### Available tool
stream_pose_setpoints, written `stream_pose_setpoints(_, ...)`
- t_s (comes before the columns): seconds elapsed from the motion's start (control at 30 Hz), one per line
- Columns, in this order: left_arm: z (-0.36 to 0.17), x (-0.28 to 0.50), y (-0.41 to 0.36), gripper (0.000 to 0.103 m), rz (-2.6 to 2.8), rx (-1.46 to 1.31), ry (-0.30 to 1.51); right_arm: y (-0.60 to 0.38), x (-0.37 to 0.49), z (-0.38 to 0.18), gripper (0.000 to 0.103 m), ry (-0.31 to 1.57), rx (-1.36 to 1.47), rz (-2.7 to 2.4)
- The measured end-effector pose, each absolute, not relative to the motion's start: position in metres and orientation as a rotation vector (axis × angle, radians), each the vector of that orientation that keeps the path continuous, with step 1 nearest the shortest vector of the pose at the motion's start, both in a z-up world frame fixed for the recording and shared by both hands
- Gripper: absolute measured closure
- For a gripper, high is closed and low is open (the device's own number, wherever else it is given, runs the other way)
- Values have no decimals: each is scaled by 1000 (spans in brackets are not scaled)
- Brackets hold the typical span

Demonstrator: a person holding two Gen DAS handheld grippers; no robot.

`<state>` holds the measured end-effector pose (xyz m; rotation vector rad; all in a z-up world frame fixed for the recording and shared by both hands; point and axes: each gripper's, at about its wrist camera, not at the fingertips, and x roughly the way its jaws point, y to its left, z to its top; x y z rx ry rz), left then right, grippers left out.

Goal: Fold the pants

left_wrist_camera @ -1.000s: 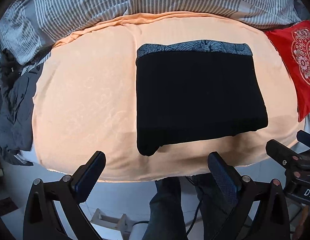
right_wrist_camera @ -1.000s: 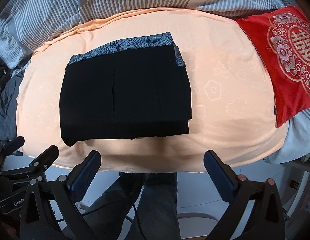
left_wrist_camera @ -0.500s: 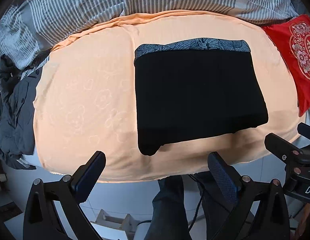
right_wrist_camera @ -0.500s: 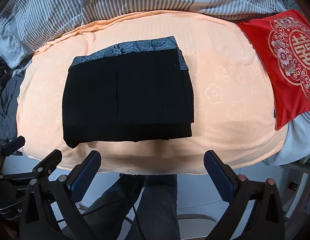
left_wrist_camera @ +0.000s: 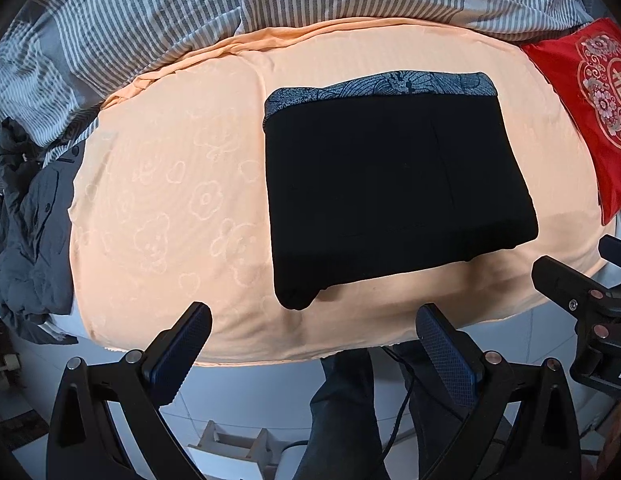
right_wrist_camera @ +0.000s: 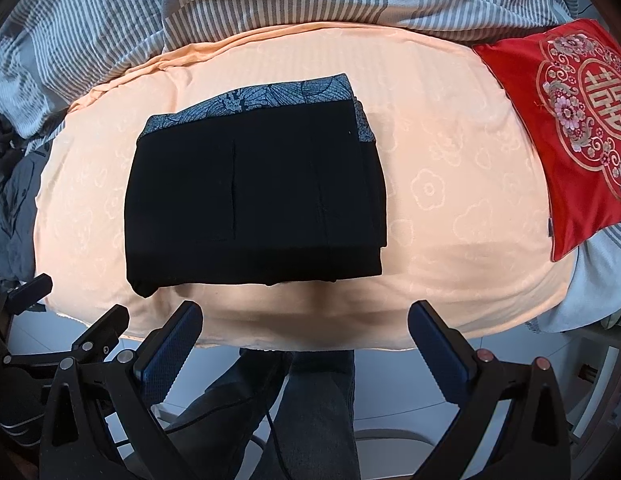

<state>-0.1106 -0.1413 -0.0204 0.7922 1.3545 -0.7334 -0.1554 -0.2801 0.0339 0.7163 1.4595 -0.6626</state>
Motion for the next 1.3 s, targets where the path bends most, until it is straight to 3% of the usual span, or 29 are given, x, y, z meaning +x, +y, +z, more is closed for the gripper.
stream_pose_setpoints(1.3, -19, -112, -140, 0, -741, 764, 1357, -278, -158, 35, 0, 1455, 719, -669)
